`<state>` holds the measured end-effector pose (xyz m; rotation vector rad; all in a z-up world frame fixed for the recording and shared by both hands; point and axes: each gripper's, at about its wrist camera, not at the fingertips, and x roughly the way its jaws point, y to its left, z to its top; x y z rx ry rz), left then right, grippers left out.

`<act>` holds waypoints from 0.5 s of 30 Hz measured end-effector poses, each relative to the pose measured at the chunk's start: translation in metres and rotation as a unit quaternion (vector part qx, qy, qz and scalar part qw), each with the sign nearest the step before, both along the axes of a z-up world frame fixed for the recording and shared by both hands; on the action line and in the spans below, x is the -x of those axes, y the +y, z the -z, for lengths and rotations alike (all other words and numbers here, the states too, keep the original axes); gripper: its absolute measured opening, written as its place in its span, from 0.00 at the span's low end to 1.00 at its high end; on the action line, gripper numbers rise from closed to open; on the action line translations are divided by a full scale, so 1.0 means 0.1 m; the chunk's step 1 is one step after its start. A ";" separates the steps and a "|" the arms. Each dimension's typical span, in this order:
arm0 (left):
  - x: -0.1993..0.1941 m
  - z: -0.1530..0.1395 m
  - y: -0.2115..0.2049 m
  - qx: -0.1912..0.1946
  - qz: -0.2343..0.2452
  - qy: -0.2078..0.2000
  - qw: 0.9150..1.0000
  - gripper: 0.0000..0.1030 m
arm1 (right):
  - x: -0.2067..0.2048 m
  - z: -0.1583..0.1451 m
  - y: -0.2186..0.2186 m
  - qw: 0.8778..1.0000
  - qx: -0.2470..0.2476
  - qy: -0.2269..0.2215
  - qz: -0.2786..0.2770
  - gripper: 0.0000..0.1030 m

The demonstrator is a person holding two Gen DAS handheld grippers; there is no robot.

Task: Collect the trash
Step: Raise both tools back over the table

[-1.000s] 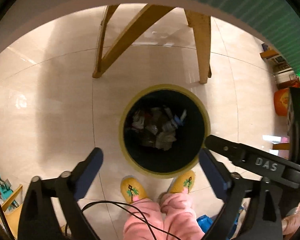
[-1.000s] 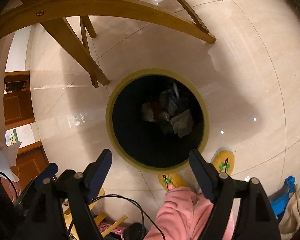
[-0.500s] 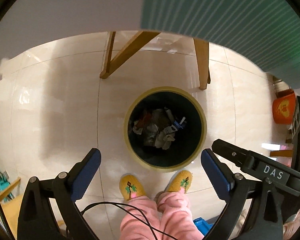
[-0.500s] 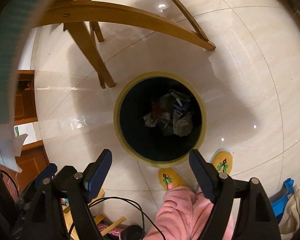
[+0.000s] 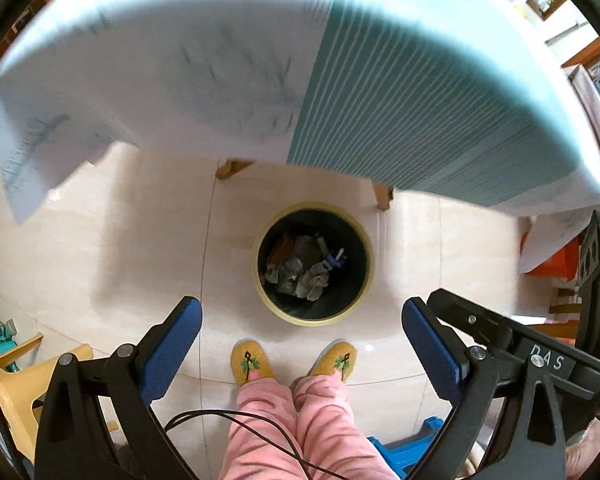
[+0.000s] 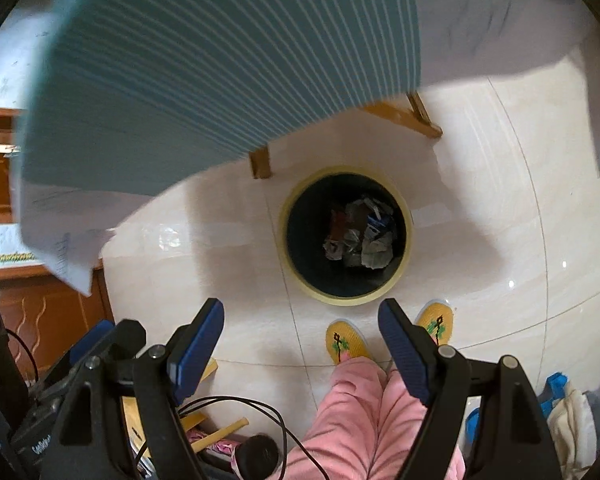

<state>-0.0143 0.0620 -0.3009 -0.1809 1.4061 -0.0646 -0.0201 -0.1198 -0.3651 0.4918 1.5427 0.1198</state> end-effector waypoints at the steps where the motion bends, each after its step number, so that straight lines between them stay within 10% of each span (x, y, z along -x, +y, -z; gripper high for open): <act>1: 0.02 -0.13 0.00 0.000 -0.001 -0.008 1.000 0.96 | 0.01 -0.10 0.00 1.000 -0.003 -0.004 -0.003 0.78; 15: 0.10 -1.97 -0.06 -0.010 0.005 -0.142 0.990 0.96 | -0.07 -1.88 0.09 0.985 -0.006 -0.141 -0.097 0.78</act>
